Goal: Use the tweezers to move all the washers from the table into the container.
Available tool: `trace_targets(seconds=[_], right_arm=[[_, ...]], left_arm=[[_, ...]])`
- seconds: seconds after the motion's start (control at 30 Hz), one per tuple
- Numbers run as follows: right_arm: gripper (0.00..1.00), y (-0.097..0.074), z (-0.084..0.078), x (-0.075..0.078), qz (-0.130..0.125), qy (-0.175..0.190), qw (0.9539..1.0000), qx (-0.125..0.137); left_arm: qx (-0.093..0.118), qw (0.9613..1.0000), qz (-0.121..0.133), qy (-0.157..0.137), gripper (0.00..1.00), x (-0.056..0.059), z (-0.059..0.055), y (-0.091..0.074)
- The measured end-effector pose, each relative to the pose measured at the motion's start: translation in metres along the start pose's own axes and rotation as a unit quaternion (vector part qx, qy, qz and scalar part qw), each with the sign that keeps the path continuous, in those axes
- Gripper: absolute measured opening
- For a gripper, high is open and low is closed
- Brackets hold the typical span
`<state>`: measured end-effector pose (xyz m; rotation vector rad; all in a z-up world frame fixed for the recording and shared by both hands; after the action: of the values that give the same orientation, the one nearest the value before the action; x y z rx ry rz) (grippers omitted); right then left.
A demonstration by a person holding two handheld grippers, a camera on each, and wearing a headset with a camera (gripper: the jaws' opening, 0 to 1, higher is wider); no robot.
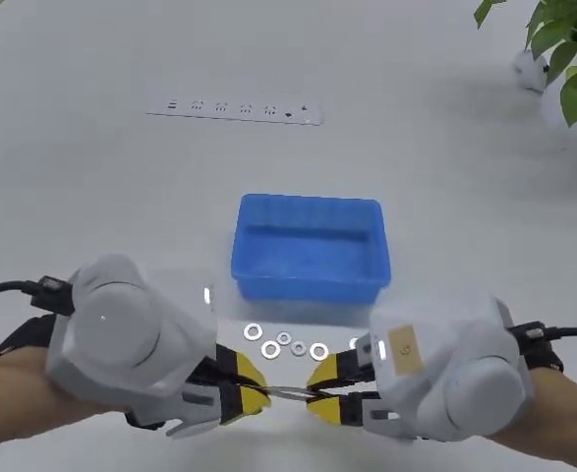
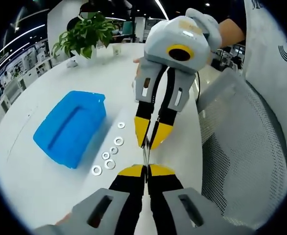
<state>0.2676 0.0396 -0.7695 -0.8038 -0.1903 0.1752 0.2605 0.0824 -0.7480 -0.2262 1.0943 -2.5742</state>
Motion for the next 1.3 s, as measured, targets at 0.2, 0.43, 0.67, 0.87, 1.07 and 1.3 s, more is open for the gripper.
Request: trace_targets(seconds=[0.2, 0.43, 0.67, 0.87, 1.07, 1.3], right_arm=[[0.08, 0.000, 0.005, 0.002, -0.009, 0.009, 0.9996, 0.024], [0.08, -0.002, 0.004, 0.002, -0.017, 0.019, 0.9989, 0.039], [0.07, -0.007, 0.001, 0.002, -0.024, 0.046, 0.9962, 0.070], [0.07, -0.009, 0.000, 0.002, -0.031, 0.062, 0.9943, 0.081], [0.07, -0.009, 0.000, -0.001, -0.028, 0.065, 0.9940, 0.084], [0.07, -0.007, 0.001, -0.002, -0.024, 0.062, 0.9943, 0.083]], left_arm=[[0.023, 0.9997, 0.008, 0.000, 0.05, 0.002, 0.018, -0.006], [0.021, 0.9997, 0.008, 0.008, 0.05, 0.002, 0.023, 0.000], [0.038, 0.9992, 0.009, 0.003, 0.06, 0.001, 0.032, 0.002], [0.049, 0.9988, 0.007, 0.002, 0.08, 0.000, 0.037, 0.004], [0.074, 0.9973, 0.000, 0.001, 0.09, 0.002, 0.047, 0.002], [0.075, 0.9971, -0.014, 0.008, 0.09, 0.005, 0.048, 0.003]])
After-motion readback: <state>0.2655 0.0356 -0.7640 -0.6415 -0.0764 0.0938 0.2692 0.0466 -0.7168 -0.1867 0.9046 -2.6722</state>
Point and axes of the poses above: the centre of the closed fingertips' face, and the gripper's own axes: y roughly forward along the fingers, x roughly to its right, z roughly out of its top, the point moved 2 cm from there along -y, roughly backward along the fingers, and after that the axes turned 4 degrees about z, right-handed, at the moved point
